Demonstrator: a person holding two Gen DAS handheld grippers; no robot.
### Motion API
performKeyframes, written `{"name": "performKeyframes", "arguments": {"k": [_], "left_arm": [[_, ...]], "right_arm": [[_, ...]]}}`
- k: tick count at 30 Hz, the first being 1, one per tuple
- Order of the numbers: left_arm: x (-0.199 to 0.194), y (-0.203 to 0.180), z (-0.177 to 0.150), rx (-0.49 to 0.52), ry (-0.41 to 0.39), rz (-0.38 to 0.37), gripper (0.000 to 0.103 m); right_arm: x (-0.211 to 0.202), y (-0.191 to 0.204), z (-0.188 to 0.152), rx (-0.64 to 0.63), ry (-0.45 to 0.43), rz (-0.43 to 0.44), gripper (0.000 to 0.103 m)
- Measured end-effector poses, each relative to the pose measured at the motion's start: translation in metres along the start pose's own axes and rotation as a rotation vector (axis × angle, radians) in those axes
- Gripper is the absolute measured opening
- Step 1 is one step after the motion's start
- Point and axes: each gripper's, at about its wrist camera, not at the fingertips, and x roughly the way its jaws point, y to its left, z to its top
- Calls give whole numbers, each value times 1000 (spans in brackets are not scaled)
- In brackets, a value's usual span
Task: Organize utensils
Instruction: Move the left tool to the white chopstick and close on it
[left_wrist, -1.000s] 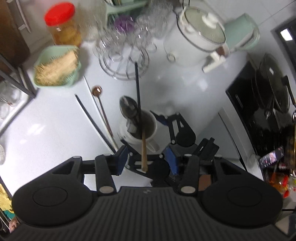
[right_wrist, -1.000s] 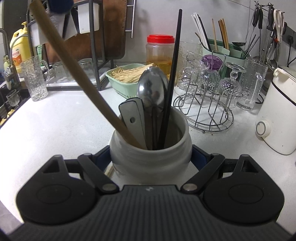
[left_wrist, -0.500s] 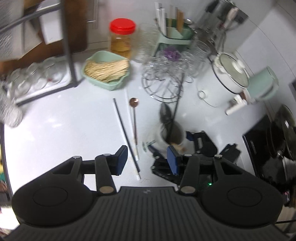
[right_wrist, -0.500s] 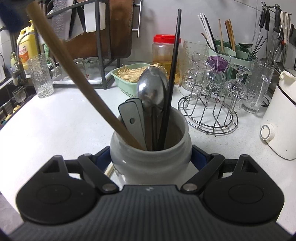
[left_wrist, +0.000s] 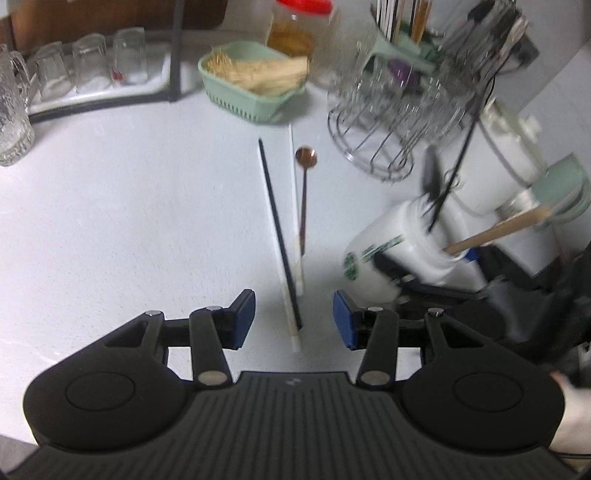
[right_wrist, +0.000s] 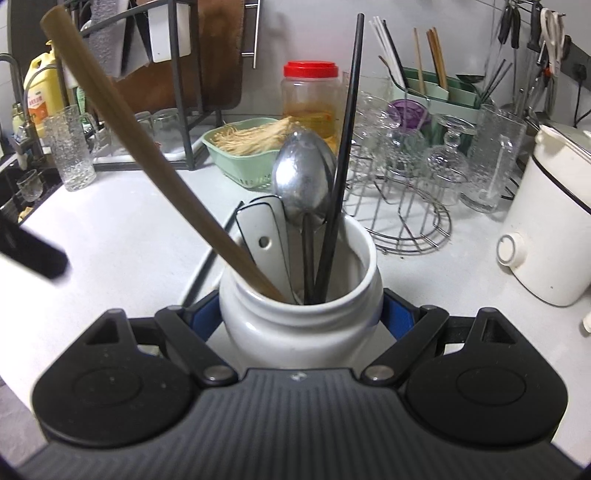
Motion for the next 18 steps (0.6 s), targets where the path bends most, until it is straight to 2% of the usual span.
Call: {"name": "performKeyframes", "arguments": {"k": [9,11,13,15,18], "left_arm": [[39,-15,-36,78,-26,13,51],[45,-21,-43,95,-35,30,47],[53,-24,-50,104,-34,23,35],[60,-25,-56,112,-30,25,29],[69,-27,-64,124,-35,54,27]], "right_arm": [[-9,-3,-7,23,-2,-28,91],[-11,-2,-9,21,-6,-31,91],[-12,-2,-10,22,-9,-29,91],[-13,-2,-11,21,-15,-30,91],[-13,-2,-13,23,-29,-31,91]]}}
